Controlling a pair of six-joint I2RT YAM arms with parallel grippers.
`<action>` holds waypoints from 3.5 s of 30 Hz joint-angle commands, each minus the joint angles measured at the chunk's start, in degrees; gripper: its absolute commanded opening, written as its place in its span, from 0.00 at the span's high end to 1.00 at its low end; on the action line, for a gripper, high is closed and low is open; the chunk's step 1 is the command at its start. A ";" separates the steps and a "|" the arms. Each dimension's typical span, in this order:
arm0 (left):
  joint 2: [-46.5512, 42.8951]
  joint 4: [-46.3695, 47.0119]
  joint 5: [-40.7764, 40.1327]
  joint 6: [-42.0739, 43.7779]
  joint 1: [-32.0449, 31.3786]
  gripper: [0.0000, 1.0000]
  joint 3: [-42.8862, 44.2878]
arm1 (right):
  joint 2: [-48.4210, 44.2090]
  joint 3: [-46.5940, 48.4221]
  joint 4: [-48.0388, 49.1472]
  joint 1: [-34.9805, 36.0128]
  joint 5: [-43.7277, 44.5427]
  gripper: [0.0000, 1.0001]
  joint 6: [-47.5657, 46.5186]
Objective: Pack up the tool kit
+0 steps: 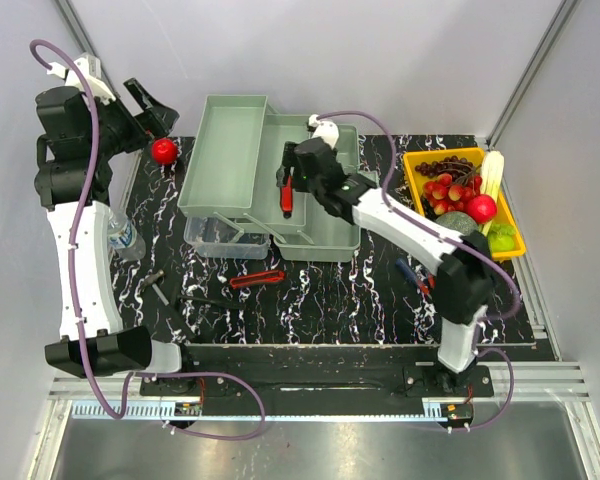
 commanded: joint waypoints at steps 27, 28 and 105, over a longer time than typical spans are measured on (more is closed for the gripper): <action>0.71 2.13 -0.52 -1.36 0.31 0.01 0.39 | -5.57 -27.46 12.00 16.30 -26.84 0.13 -42.42; 0.80 2.13 -0.43 -1.45 0.31 0.01 0.39 | -5.04 -27.89 13.75 16.30 -25.70 0.13 -42.86; -0.43 4.67 2.65 -4.35 0.66 0.01 -2.42 | -30.98 -28.01 14.92 9.11 -5.39 1.00 -29.64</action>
